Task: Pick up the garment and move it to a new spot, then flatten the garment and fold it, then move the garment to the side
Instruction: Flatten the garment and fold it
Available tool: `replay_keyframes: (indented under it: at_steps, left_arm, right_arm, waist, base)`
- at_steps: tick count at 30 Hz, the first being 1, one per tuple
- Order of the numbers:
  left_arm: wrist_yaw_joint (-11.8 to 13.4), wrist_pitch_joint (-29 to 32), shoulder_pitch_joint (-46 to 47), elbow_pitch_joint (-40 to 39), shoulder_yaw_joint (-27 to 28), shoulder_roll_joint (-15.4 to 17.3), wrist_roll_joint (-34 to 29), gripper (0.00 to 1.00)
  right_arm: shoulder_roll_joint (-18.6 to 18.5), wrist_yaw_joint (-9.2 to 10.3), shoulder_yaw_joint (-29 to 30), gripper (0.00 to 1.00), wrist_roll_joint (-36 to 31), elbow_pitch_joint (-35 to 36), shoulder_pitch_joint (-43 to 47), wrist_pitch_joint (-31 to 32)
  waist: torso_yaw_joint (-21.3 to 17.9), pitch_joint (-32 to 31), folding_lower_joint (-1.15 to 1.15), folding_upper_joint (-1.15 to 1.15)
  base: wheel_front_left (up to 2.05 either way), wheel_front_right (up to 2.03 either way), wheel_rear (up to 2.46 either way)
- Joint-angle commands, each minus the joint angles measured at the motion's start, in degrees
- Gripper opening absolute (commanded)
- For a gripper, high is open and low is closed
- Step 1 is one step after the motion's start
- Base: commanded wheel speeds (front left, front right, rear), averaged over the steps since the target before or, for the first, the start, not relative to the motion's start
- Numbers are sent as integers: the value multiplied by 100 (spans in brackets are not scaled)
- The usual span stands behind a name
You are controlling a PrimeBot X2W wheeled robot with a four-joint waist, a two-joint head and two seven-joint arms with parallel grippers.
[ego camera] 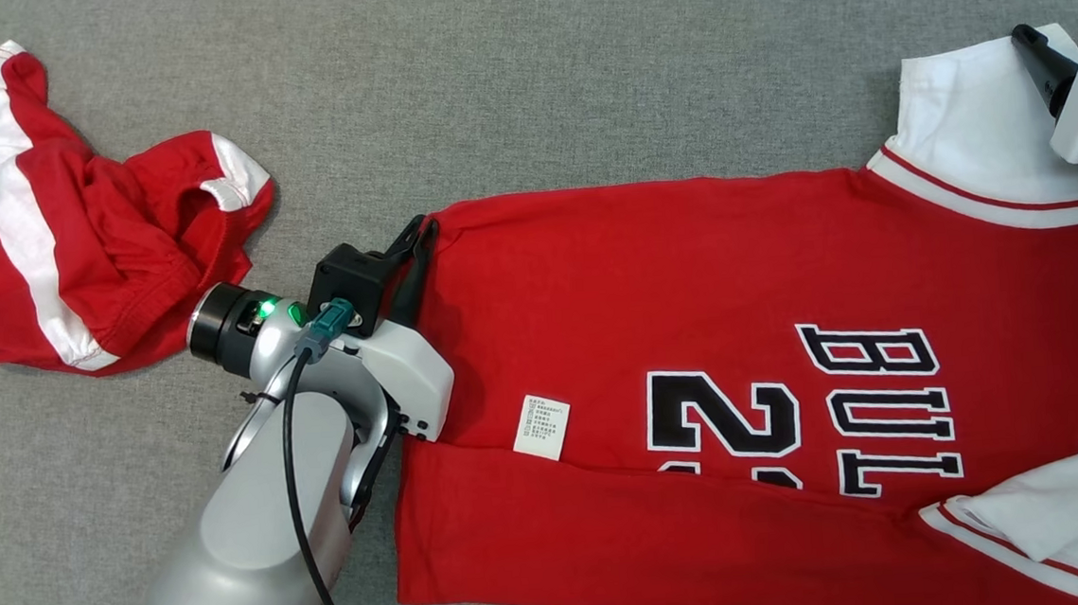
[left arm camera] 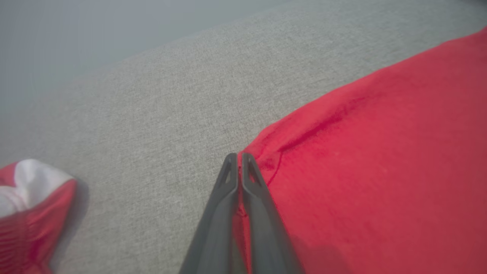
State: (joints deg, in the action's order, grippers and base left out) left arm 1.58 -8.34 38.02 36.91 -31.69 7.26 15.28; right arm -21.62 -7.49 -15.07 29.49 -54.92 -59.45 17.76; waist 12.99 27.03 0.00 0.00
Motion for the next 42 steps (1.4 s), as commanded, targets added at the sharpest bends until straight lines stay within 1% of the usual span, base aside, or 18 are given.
replay_keyframes:
  at_steps: [1, 2, 3, 4, 8, 18, 27, 31, 35, 42]
  left_arm:
    - [-22, -32, 101, 27, -15, 24, 39, 0]
    - [-23, -28, 108, 35, -21, 18, 43, 0]
    - [-24, -34, 117, 42, -28, 14, 42, 0]
    - [-27, -51, 132, 60, -39, 4, 63, 0]
    - [-16, -87, 148, 100, -42, 4, 95, 0]
    - [28, -146, 165, 238, -59, 6, 176, 0]
    - [63, -218, 73, 337, 41, 91, 325, 0]
    - [84, -221, -5, 351, 64, 178, 374, 0]
    - [69, -213, -122, 339, 38, 260, 396, 0]
    - [152, -199, -490, 185, 3, 511, 396, 0]
  right_arm:
    - [-32, 0, -79, 100, 95, -82, -16, 42]
    - [-41, 0, -128, 75, 135, -103, -35, 32]
    - [-46, 0, -170, 40, 164, -121, -47, 22]
    - [-50, 0, -273, 0, 261, -122, -43, 58]
    - [-142, 1, -466, 0, 436, -80, -56, -33]
    - [-263, 0, -907, 0, 828, 124, 29, -651]
    - [-362, 0, -1338, 0, 1262, 489, 383, -1436]
    - [-421, 0, -1555, 0, 1501, 747, 643, -1688]
    - [-568, 0, -1714, 0, 1745, 991, 971, -1830]
    - [-768, 0, -1896, 0, 2115, 1466, 1557, -1855]
  waist:
    - [7, 16, 0, 0]
    - [11, 20, 0, 0]
    - [16, 25, 0, 0]
    - [33, 33, 0, 0]
    - [52, 32, 0, 0]
    - [-35, -135, 0, 0]
    - [-299, -510, 0, 0]
    - [-430, -724, 0, 0]
    - [-507, -975, 0, 0]
    - [-683, -1374, 0, 0]
  base:
    - [0, 0, 0]
    - [0, 0, 0]
    - [0, 0, 0]
    - [0, 0, 0]
    - [0, 0, 0]
    - [0, 0, 0]
    - [0, 0, 0]
    - [0, 0, 0]
    - [0, 0, 0]
    - [0, 0, 0]
